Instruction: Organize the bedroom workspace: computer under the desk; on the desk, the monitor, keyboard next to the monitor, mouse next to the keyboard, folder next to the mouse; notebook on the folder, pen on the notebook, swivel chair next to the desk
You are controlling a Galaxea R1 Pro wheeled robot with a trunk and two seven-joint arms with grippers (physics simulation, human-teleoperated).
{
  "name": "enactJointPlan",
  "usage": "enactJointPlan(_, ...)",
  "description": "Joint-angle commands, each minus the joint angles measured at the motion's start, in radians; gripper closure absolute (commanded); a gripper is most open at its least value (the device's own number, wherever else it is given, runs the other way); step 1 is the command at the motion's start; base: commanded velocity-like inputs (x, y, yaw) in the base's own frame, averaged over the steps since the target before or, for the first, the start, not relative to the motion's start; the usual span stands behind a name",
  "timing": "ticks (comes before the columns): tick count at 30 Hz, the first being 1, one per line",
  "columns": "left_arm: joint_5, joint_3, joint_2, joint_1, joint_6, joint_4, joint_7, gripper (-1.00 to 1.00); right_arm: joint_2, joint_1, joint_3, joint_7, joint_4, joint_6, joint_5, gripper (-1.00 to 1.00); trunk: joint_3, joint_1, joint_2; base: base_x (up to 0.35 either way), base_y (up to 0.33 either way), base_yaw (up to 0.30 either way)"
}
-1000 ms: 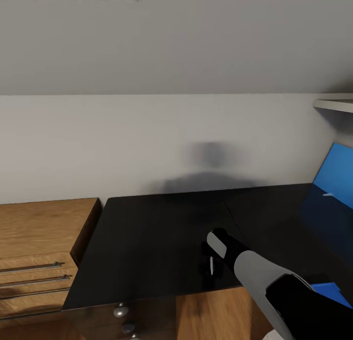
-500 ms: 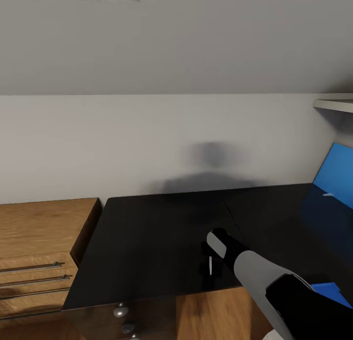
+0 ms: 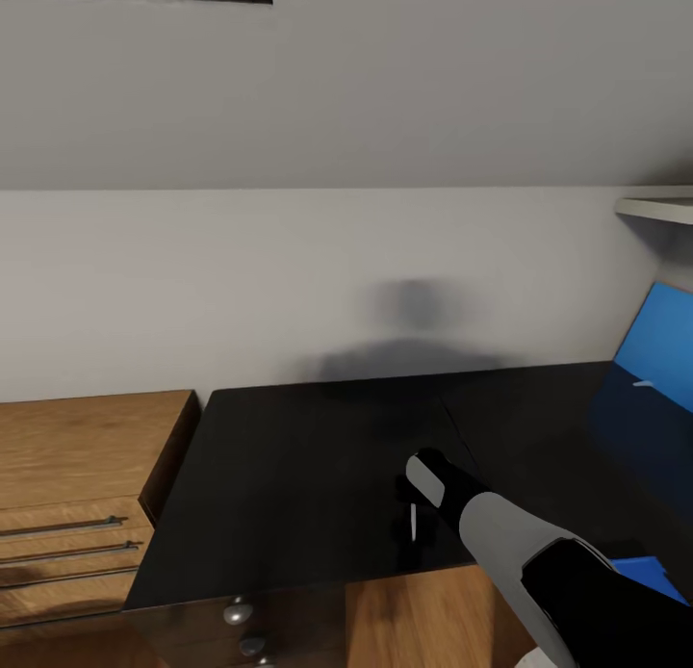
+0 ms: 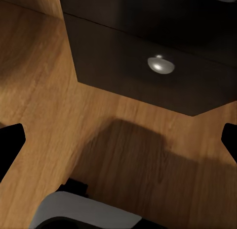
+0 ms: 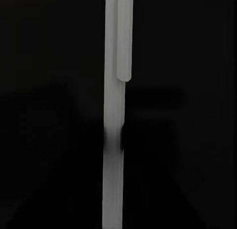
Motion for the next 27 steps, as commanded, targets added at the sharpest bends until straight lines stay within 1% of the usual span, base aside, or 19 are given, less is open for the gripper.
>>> enactJointPlan(1,0.008,0.001,0.000,0.001,0.000,-0.002,-0.005,-1.00,0.000,-0.001,0.008,-0.007,-0.002,0.002,-0.012,1.00,0.002,-0.004,0.007,0.000,0.000,0.000)
enactJointPlan(27,0.006,0.001,0.000,0.001,0.000,-0.002,-0.005,-1.00,-0.001,0.000,0.007,-0.009,-0.007,0.007,-0.014,1.00,0.084,-0.104,0.189,0.000,0.000,0.000)
